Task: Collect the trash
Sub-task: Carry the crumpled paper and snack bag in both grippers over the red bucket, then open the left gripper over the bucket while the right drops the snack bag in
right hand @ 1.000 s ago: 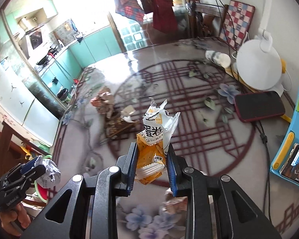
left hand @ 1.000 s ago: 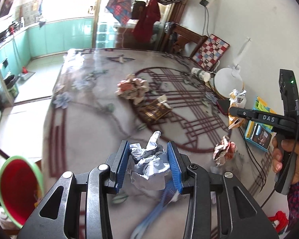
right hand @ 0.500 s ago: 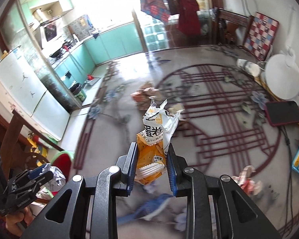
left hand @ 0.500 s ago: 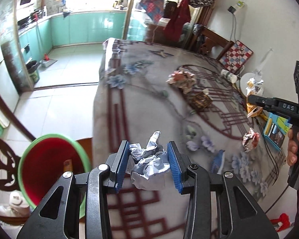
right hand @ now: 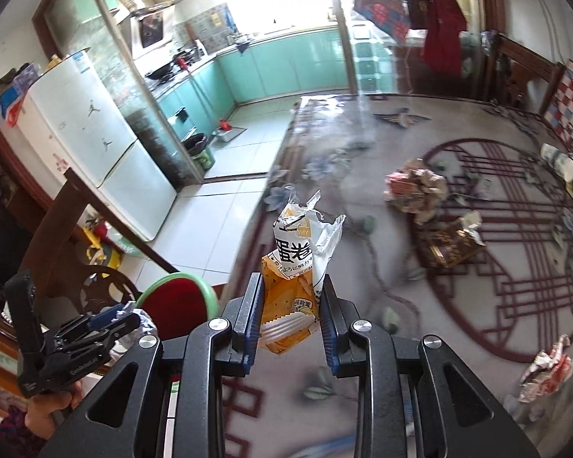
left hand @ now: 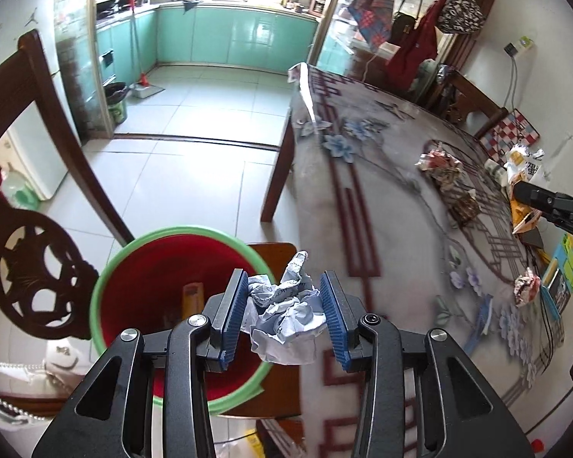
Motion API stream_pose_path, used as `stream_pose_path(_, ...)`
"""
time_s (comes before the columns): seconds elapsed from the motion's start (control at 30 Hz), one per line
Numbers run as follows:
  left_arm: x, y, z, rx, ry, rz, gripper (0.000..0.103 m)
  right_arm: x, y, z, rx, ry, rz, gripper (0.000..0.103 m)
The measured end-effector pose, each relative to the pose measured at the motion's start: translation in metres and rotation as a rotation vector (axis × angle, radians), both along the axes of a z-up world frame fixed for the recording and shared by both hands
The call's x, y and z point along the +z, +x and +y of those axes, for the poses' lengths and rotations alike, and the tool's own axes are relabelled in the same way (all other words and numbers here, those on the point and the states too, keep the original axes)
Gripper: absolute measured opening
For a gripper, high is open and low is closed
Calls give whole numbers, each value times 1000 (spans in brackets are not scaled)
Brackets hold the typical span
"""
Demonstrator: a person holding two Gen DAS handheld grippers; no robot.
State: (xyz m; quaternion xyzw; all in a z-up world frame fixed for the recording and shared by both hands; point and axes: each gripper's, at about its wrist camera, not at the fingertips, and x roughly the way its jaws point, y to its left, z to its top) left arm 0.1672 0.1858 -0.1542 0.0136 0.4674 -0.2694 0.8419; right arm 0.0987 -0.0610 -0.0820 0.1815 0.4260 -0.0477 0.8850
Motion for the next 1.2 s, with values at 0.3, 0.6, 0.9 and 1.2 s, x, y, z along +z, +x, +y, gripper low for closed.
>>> stream_pose_path(0.3,-36,25,31,96,35,84,39,-9,44,64,134,13,15,25)
stream_pose_path(0.6,-61,44,50,161,84,149,39,-33,71,113,267,43,63,25)
stream_pose_path(0.9,-74,59,60,213,120,185,38,-57,83,141,355,101,110,25)
stream_pose_path(1.2,-84,69,61,235,136,207,37,-71,84,135,352,136,146,25)
